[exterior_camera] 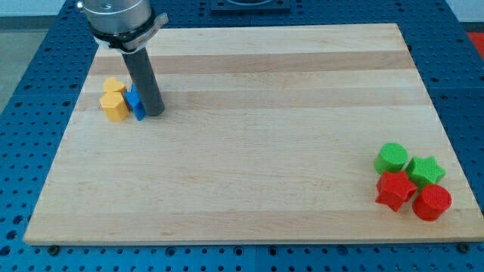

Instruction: Move your arm below the red star

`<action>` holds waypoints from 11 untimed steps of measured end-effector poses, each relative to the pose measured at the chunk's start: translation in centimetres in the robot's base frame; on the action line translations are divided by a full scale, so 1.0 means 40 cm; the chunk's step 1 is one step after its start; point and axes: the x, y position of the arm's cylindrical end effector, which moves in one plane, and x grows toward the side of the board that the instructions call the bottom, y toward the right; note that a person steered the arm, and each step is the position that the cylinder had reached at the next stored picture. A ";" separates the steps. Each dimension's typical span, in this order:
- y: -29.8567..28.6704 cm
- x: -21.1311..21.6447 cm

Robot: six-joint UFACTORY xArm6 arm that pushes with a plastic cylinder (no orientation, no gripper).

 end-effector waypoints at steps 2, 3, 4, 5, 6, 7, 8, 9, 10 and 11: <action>0.124 0.047; 0.233 0.117; 0.285 0.216; 0.324 0.327; 0.398 0.442; 0.491 0.525; 0.564 0.523; 0.696 0.524; 0.772 0.522; 0.845 0.525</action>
